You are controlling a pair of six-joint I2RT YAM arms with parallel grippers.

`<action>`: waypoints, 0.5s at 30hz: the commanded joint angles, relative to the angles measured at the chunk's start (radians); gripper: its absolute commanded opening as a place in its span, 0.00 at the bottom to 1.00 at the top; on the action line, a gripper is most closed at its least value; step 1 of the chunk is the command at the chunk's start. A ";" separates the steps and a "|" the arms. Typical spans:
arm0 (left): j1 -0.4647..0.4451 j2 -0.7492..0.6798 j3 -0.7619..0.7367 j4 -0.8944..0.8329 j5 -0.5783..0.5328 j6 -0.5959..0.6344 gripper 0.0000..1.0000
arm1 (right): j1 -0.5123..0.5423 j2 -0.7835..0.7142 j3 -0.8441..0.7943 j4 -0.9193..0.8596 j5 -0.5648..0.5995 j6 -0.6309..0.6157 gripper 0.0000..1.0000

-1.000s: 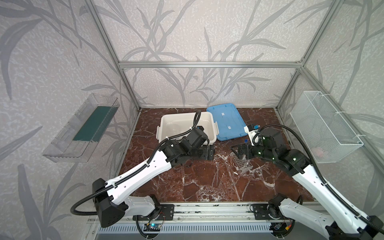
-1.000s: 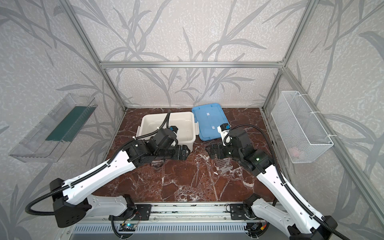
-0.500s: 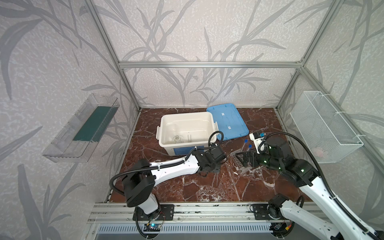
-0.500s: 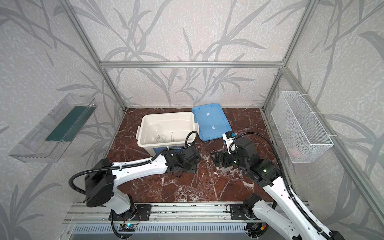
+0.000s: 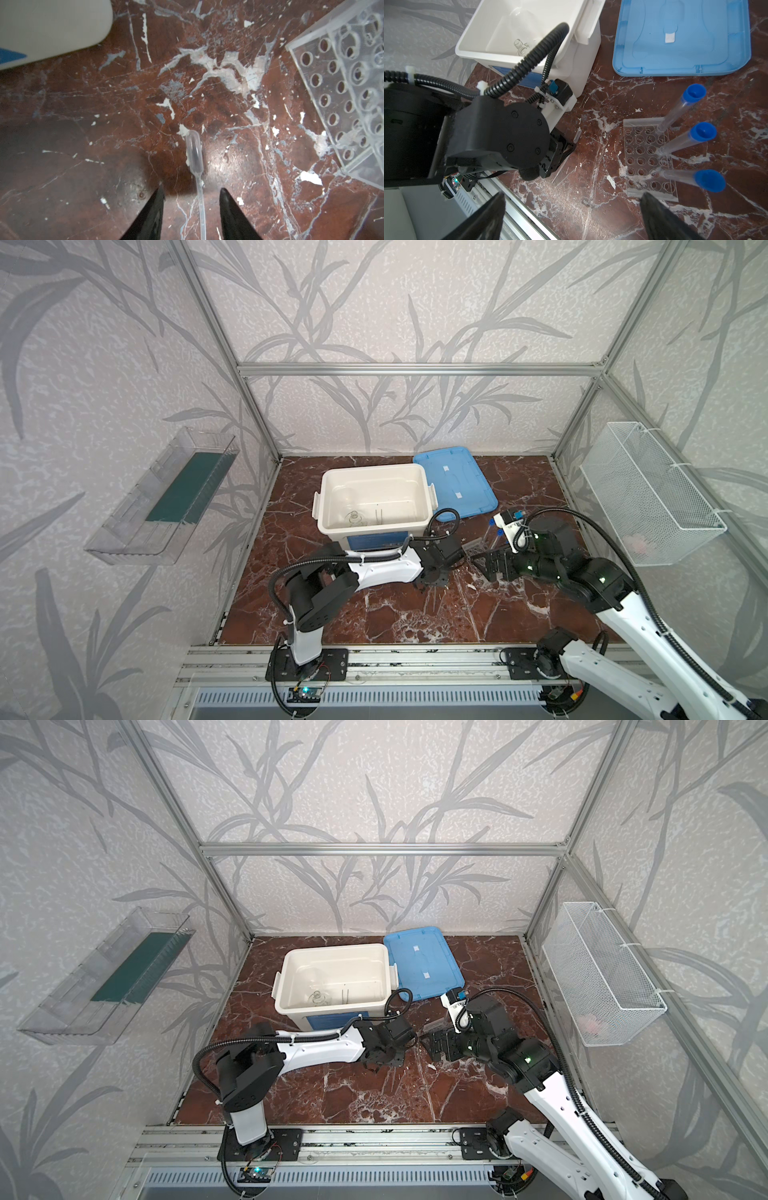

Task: Organize the chemistry lab equipment
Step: 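Close the left gripper on the plastic dropper pipette's bulb end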

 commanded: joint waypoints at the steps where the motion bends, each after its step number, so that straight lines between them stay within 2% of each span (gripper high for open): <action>1: 0.002 0.035 0.037 0.005 -0.039 0.001 0.43 | -0.003 -0.006 -0.025 -0.061 -0.010 -0.041 0.99; 11: 0.002 0.137 0.149 -0.117 -0.103 0.004 0.38 | -0.003 -0.026 -0.047 -0.078 -0.019 -0.050 0.99; 15: 0.002 0.152 0.149 -0.119 -0.107 -0.003 0.30 | -0.003 -0.034 -0.051 -0.071 -0.020 -0.042 0.99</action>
